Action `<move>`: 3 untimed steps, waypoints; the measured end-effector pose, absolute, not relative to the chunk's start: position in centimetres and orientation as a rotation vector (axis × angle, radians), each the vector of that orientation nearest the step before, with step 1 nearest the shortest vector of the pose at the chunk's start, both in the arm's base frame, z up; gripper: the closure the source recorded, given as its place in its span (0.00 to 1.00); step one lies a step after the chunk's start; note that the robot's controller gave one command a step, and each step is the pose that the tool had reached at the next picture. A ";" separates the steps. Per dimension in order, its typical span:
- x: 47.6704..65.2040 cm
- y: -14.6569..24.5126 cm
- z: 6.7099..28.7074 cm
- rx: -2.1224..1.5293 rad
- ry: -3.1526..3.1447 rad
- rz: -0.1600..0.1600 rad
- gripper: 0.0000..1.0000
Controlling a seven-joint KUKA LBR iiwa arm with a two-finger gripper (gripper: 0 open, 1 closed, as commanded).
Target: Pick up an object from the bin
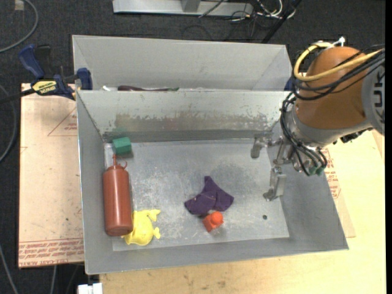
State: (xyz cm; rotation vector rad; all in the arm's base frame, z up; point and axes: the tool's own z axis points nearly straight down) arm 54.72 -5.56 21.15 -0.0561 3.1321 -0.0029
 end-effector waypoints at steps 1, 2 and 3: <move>54.1 -4.3 18.2 -0.040 3.147 0.006 0.00; 53.4 -3.1 16.1 0.036 3.134 0.000 0.00; 52.3 -1.5 14.8 -0.299 3.126 0.004 0.00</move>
Offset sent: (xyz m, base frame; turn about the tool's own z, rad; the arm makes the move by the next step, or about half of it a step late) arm -0.0549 0.0549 -0.0871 -0.1748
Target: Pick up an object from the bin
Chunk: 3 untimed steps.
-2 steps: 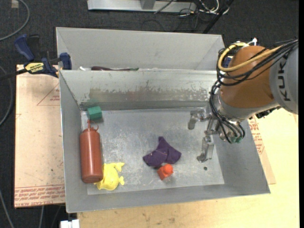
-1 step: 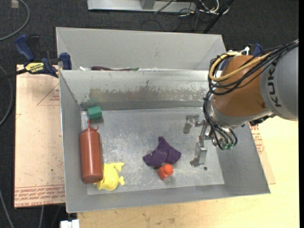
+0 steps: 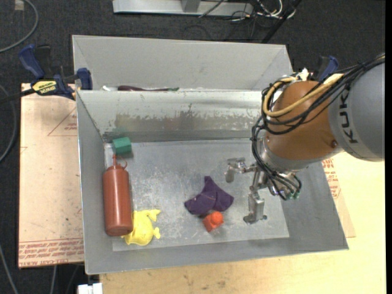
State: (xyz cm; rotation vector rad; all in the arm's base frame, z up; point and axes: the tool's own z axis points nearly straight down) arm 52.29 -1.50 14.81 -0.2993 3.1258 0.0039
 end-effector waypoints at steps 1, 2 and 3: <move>55.8 -0.4 10.7 -0.317 3.108 0.000 0.00; 55.5 2.2 7.7 -0.486 3.102 0.002 0.00; 52.1 2.6 7.0 -0.024 3.123 0.004 1.00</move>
Offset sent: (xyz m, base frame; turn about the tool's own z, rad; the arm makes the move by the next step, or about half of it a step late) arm 0.0076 0.0813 -0.0781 -0.3910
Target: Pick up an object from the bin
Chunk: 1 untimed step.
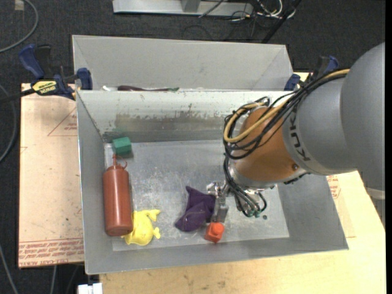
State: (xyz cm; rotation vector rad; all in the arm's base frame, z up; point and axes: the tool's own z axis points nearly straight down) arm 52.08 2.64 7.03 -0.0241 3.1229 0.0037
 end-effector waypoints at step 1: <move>52.0 2.6 7.0 -0.026 3.122 0.003 1.00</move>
Offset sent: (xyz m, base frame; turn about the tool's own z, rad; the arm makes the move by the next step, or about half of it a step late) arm -0.0094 0.0073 0.1095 -0.0224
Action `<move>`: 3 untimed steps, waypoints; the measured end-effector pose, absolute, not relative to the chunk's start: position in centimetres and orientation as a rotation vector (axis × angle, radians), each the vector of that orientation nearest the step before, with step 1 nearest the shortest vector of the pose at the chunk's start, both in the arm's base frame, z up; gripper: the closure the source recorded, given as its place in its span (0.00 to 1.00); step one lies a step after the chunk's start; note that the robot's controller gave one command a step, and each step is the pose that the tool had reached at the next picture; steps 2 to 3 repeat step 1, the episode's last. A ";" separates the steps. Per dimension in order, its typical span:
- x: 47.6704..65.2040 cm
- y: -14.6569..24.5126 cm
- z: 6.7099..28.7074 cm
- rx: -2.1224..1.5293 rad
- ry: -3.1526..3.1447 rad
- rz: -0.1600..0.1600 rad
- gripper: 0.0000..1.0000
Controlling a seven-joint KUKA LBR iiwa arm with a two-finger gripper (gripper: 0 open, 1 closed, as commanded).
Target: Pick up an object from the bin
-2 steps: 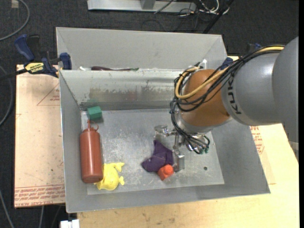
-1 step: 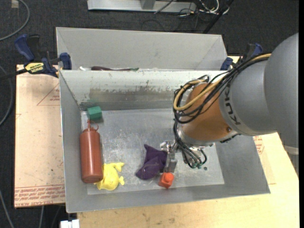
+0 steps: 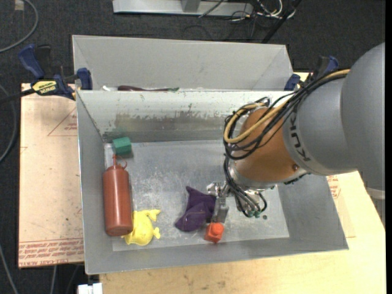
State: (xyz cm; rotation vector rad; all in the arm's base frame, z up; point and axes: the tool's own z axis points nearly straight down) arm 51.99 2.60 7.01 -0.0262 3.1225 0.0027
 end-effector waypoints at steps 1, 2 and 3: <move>51.2 3.4 18.0 -0.062 3.120 0.005 1.00; 51.2 3.4 18.0 -0.062 3.120 0.005 1.00; 51.2 3.4 18.0 -0.062 3.120 0.005 1.00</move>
Offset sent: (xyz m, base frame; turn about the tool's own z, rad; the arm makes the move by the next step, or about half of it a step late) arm 0.0000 0.0000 0.0000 0.0000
